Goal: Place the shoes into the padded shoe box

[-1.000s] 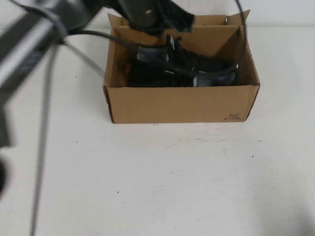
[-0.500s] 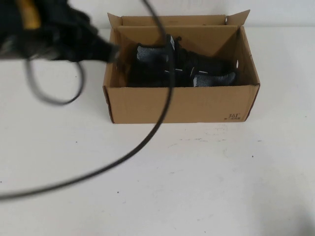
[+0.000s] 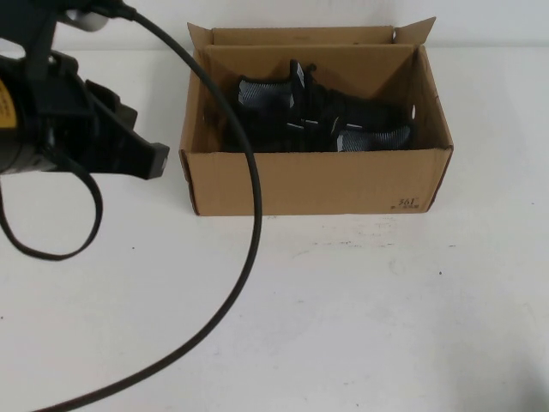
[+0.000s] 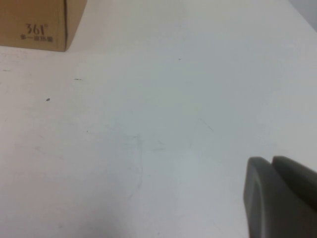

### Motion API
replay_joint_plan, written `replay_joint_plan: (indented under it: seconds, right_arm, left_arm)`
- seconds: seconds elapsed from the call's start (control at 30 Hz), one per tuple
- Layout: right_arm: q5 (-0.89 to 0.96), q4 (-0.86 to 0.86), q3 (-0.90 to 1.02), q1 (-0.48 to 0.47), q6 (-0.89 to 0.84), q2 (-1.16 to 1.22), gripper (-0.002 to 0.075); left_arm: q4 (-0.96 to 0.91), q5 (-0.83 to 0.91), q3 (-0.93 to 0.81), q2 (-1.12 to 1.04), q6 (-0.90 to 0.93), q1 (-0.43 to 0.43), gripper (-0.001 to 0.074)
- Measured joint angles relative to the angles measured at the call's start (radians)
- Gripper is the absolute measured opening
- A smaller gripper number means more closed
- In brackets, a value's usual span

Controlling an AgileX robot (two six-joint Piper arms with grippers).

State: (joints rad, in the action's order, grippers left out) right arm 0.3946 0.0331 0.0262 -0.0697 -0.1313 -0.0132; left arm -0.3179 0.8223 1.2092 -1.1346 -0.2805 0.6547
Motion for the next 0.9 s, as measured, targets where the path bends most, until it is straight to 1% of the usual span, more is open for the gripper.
replay_joint_plan:
  seconds: [0.27,0.43,0.57,0.73,0.83,0.9]
  right_arm:
    - [0.000,0.000,0.000,0.000,0.000,0.000,-0.0007]
    - [0.000,0.000,0.000,0.000,0.000,0.000,-0.0007]
    - [0.000,0.000,0.000,0.000,0.000,0.000,-0.0007]
    - [0.000,0.000,0.000,0.000,0.000,0.000,-0.0007]
    - [0.000,0.000,0.000,0.000,0.000,0.000,-0.0007]
    - [0.000,0.000,0.000,0.000,0.000,0.000,-0.0007]
  left_arm:
    - [-0.015,-0.002,-0.002,-0.008,0.000,0.000,-0.0003]
    - [-0.025,-0.076,-0.031,-0.004,0.005,0.002,-0.0003]
    - [-0.005,-0.220,-0.123,0.049,0.063,0.003,-0.0004]
    - [0.105,-0.475,-0.284,0.168,0.260,-0.006,-0.0004]
    - [0.187,-0.639,-0.394,0.253,0.358,-0.052,-0.0003]
    - [0.221,-0.733,-0.477,0.311,0.388,-0.103,-0.0004]
